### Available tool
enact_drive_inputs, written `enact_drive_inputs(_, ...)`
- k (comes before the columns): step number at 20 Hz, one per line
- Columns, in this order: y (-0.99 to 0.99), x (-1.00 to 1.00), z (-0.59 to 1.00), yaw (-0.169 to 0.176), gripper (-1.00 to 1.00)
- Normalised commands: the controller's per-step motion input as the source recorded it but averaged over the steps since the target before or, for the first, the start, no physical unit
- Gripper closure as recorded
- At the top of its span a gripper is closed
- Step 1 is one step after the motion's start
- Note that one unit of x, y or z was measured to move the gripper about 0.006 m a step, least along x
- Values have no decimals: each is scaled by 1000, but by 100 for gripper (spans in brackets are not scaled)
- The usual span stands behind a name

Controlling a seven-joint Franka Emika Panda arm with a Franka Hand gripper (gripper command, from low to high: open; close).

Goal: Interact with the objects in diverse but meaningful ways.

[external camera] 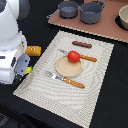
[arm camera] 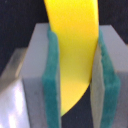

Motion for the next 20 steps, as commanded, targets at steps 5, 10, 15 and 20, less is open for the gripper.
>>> enact_drive_inputs(5, 0, -134, 949, -7, 100)
enact_drive_inputs(10, -1, 364, 1000, -28, 100)
enact_drive_inputs(15, -12, 953, 961, -2, 100)
enact_drive_inputs(20, -103, 1000, 698, -4, 100)
